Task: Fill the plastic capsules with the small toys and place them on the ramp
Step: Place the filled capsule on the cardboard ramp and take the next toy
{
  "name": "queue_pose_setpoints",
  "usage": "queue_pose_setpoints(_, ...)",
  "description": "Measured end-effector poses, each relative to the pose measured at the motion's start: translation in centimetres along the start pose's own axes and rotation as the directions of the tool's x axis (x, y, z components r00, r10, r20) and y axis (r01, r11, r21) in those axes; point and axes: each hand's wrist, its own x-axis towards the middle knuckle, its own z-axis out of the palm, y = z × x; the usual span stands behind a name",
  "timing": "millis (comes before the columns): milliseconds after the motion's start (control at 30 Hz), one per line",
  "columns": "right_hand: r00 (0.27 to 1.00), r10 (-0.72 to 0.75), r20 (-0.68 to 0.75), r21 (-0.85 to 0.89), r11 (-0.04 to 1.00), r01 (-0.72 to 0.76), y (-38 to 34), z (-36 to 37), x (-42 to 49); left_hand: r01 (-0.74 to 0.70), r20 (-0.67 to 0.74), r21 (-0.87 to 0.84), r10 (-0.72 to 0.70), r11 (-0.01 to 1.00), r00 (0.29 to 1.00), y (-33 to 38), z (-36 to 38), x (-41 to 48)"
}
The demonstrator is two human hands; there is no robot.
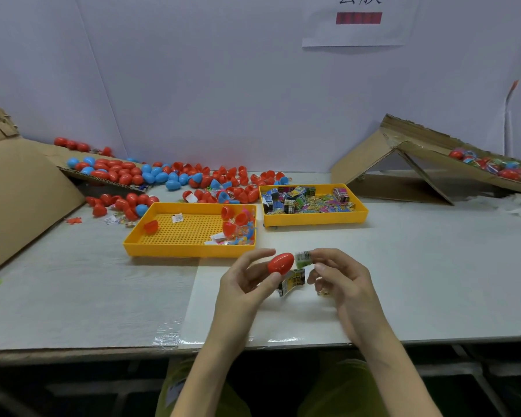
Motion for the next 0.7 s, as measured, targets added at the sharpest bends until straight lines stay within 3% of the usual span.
queue_pose_setpoints(700,1.0,-0.016,0.004,0.017,1.0,0.016,0.05,0.0,-0.22,0.047,0.055,0.062,-0.051,0.997,0.997,-0.55,0.25,0.47)
